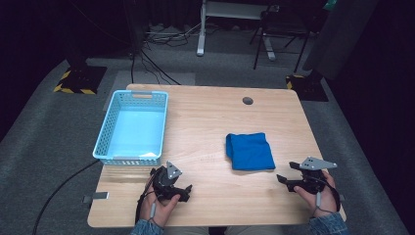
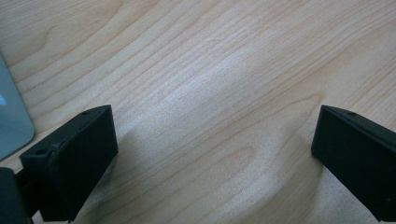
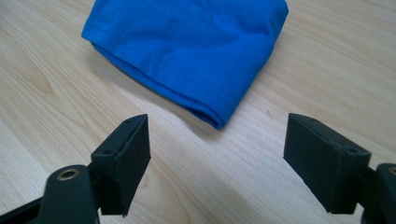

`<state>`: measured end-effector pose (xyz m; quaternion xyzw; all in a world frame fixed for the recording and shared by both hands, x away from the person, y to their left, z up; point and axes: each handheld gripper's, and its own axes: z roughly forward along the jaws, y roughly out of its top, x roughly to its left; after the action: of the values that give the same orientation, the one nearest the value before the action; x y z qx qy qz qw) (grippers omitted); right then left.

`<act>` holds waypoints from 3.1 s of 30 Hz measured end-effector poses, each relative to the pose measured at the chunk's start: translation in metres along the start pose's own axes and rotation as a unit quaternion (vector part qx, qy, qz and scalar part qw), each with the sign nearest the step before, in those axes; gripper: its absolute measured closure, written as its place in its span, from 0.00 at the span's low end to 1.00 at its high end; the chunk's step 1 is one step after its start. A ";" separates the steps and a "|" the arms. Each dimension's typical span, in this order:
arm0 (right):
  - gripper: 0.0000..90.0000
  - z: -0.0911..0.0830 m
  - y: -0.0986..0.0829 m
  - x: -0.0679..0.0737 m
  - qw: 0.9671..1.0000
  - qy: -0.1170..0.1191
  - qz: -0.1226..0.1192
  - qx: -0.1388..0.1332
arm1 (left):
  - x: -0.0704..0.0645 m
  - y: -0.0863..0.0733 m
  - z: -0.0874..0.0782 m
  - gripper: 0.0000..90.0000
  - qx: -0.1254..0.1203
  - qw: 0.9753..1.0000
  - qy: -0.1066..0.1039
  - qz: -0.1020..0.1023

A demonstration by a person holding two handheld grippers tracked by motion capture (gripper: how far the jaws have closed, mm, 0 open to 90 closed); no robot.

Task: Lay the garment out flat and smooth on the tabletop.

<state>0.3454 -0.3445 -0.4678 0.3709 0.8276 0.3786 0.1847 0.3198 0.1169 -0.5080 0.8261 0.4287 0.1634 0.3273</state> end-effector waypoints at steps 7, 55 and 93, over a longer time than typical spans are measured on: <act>0.26 -0.003 0.016 0.003 1.000 -0.003 -0.018 -0.020 | 0.000 0.000 0.000 0.00 0.000 1.000 0.000 0.001; 0.29 0.053 0.082 0.021 0.997 0.022 -0.048 -0.047 | 0.000 0.000 0.000 0.00 0.000 1.000 0.001 -0.001; 0.89 0.123 0.093 0.058 0.993 0.043 -0.107 0.007 | 0.000 0.000 0.000 0.00 0.000 1.000 0.000 -0.001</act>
<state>0.4235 -0.1996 -0.4774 0.2650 0.8721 0.3668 0.1861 0.3196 0.1169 -0.5080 0.8258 0.4292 0.1636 0.3273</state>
